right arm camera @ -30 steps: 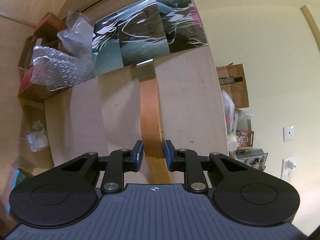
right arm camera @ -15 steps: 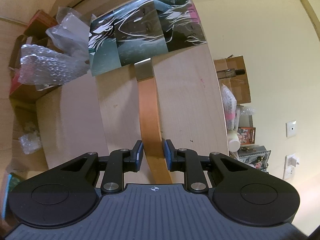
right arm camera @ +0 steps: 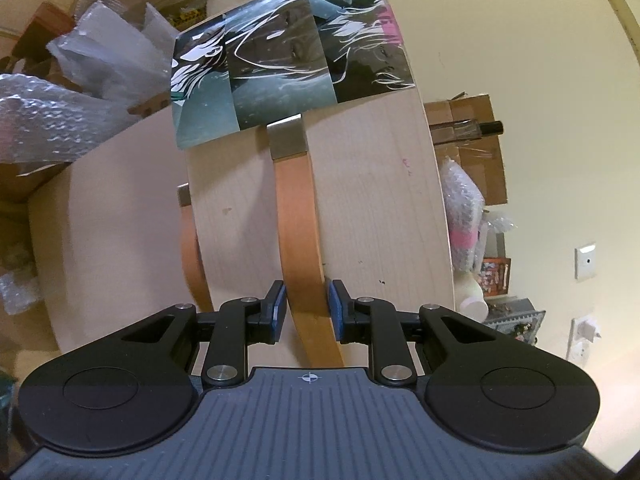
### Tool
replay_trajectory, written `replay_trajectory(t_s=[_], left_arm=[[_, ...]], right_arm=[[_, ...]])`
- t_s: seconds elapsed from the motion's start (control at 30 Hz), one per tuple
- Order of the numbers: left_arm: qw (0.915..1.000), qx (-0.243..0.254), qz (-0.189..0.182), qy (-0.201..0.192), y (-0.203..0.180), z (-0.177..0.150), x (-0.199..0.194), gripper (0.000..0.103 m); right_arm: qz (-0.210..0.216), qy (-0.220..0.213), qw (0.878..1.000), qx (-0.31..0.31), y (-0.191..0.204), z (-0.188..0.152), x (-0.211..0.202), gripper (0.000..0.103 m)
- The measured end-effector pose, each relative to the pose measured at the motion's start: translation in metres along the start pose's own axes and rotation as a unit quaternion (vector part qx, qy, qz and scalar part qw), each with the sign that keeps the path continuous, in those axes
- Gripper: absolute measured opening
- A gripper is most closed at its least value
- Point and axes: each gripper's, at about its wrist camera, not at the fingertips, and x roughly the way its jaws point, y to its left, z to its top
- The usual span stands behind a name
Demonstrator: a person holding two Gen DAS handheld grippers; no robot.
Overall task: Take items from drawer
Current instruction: 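Pull the lower drawer open by its handle with the right gripper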
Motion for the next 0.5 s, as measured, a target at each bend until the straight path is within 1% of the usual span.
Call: replay_trajectory(t_s=[0.07, 0.17, 0.5], left_arm=[[0.9999, -0.011, 0.012, 0.006, -0.004, 0.001, 0.002, 0.103], [0.9994, -0.014, 0.031, 0.008, -0.013, 0.003, 0.005, 0.103], [0.9968, -0.022, 0.076, 0.013, -0.030, 0.006, 0.009, 0.103]], right_arm=[[-0.001, -0.007, 1.000, -0.006, -0.003, -0.001, 0.013, 0.023], [-0.001, -0.015, 1.000, -0.009, -0.008, -0.001, 0.031, 0.023], [-0.001, -0.017, 1.000, -0.003, -0.024, 0.001, 0.083, 0.023]])
